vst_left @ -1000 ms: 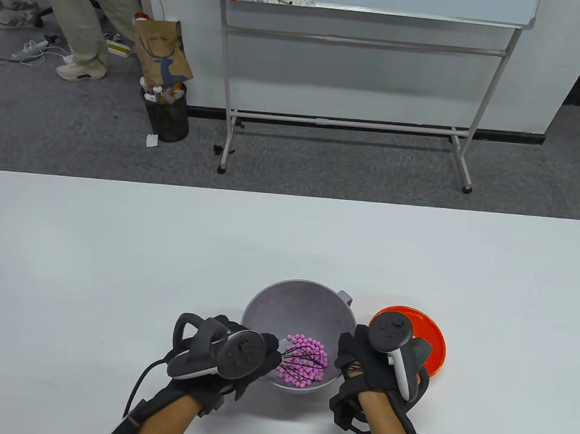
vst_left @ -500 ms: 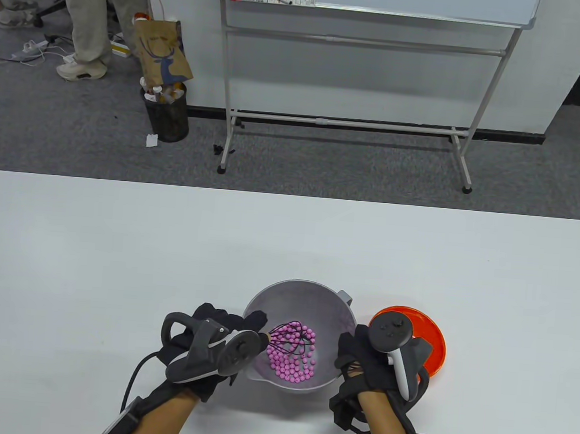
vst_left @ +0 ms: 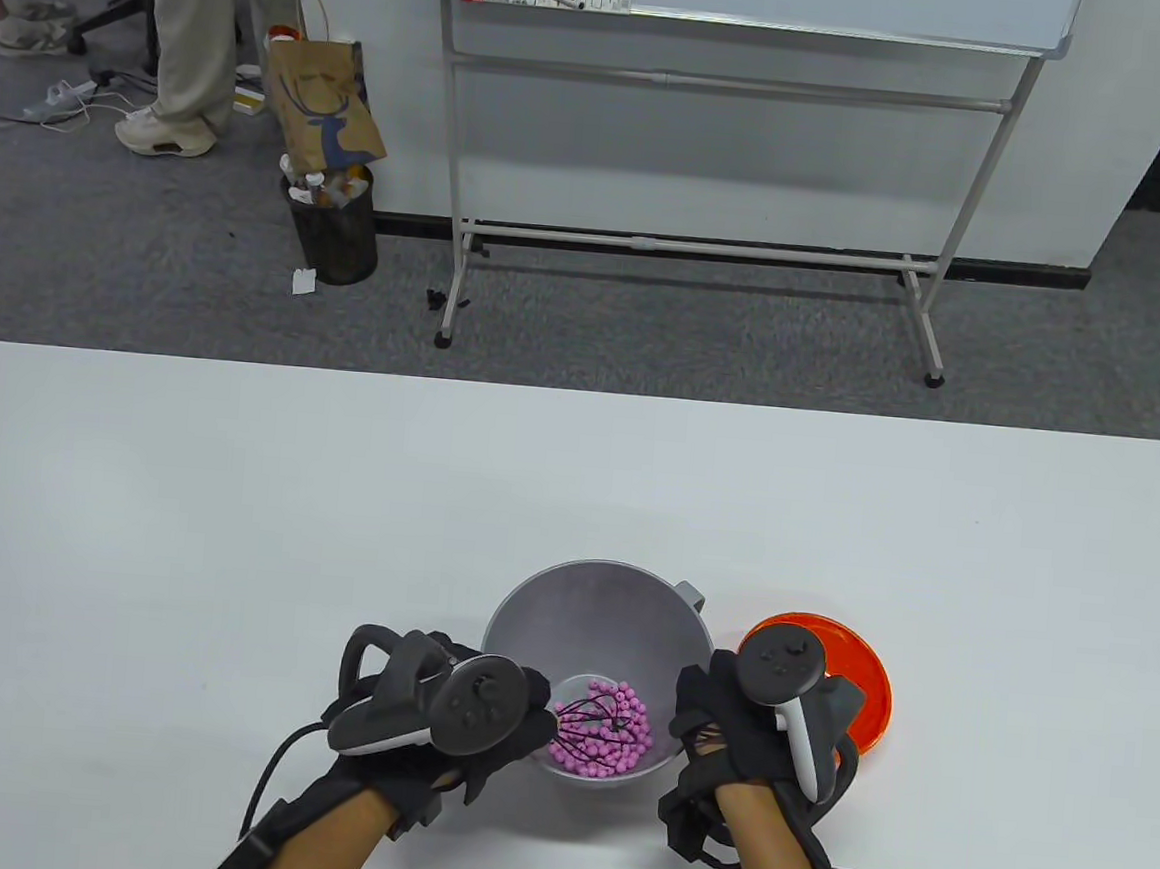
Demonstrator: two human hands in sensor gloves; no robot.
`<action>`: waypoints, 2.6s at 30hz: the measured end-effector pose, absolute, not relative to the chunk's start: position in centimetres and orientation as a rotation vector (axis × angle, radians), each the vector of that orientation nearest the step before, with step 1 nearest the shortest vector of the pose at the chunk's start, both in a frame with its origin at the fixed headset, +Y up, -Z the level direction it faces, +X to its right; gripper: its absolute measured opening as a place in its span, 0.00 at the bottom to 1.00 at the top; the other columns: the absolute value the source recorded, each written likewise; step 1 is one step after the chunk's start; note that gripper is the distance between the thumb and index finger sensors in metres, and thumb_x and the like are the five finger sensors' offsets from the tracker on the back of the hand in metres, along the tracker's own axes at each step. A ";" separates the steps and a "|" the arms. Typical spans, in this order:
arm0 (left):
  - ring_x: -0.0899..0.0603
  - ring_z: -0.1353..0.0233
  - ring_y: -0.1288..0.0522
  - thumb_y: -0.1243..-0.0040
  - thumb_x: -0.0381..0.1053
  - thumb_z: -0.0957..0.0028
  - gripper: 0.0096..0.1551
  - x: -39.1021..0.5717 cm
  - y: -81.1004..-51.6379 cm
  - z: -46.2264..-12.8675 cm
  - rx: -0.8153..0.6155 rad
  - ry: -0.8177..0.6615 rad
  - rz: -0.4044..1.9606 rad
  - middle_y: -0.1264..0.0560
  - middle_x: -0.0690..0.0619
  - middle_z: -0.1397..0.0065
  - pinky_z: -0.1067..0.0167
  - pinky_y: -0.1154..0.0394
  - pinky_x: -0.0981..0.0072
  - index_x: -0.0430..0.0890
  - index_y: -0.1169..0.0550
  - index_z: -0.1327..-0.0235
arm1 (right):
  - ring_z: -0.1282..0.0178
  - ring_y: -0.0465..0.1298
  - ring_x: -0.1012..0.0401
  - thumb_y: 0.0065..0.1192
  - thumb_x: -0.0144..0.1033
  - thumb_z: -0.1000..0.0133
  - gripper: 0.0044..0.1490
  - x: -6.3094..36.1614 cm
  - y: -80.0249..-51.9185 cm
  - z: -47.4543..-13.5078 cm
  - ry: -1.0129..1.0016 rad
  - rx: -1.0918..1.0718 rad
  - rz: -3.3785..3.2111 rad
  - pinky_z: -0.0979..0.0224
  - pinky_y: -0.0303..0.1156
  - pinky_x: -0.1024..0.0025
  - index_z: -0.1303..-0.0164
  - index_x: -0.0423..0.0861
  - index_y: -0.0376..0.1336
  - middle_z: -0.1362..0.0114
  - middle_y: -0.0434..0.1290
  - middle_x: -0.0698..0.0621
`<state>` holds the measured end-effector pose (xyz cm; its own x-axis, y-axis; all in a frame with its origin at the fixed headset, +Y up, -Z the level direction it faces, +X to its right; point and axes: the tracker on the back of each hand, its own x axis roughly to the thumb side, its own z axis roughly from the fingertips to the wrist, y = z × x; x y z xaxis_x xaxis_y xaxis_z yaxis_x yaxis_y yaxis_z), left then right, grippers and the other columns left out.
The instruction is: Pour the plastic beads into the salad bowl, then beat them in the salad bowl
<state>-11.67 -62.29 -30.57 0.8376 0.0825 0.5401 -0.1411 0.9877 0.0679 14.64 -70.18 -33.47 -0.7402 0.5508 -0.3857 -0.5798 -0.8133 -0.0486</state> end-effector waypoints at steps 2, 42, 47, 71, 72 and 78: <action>0.52 0.73 0.13 0.32 0.68 0.56 0.25 -11.8 -62.8 -30.8 0.145 -0.539 0.124 0.13 0.63 0.83 0.51 0.17 0.55 0.55 0.12 0.54 | 0.79 0.84 0.58 0.66 0.51 0.46 0.33 14.6 -70.2 -33.5 0.099 -0.516 2.470 0.61 0.79 0.60 0.41 0.40 0.71 0.66 0.84 0.49; 0.52 0.72 0.13 0.32 0.69 0.57 0.25 -12.5 -63.5 -31.3 0.279 -0.409 0.034 0.12 0.63 0.82 0.51 0.18 0.54 0.57 0.13 0.52 | 0.79 0.84 0.58 0.66 0.51 0.46 0.33 14.6 -70.2 -33.4 0.094 -0.516 2.474 0.61 0.79 0.60 0.41 0.40 0.71 0.66 0.84 0.49; 0.52 0.73 0.13 0.30 0.68 0.58 0.24 -13.0 -62.7 -31.3 0.272 -0.381 -0.018 0.12 0.62 0.83 0.51 0.18 0.54 0.57 0.12 0.54 | 0.79 0.84 0.58 0.66 0.51 0.46 0.33 14.6 -70.2 -33.4 0.096 -0.516 2.474 0.61 0.79 0.60 0.41 0.40 0.71 0.66 0.84 0.49; 0.53 0.72 0.12 0.33 0.69 0.56 0.25 -11.5 -63.2 -30.5 0.290 -0.445 -0.022 0.12 0.64 0.81 0.51 0.18 0.55 0.57 0.12 0.53 | 0.79 0.84 0.58 0.66 0.51 0.46 0.33 14.6 -70.2 -33.4 0.096 -0.517 2.475 0.61 0.79 0.59 0.40 0.40 0.71 0.66 0.84 0.49; 0.52 0.71 0.12 0.33 0.69 0.56 0.25 -11.7 -63.1 -30.7 0.303 -0.438 -0.019 0.12 0.63 0.81 0.50 0.18 0.55 0.57 0.13 0.52 | 0.79 0.84 0.58 0.66 0.51 0.46 0.33 14.6 -70.2 -33.4 0.096 -0.516 2.474 0.61 0.79 0.59 0.40 0.40 0.71 0.66 0.84 0.49; 0.52 0.72 0.13 0.31 0.68 0.57 0.25 -13.1 -62.8 -31.5 0.257 -0.396 0.009 0.12 0.63 0.82 0.51 0.18 0.55 0.58 0.13 0.52 | 0.79 0.84 0.58 0.66 0.51 0.46 0.33 14.6 -70.2 -33.4 0.098 -0.517 2.475 0.61 0.79 0.59 0.40 0.40 0.71 0.66 0.84 0.49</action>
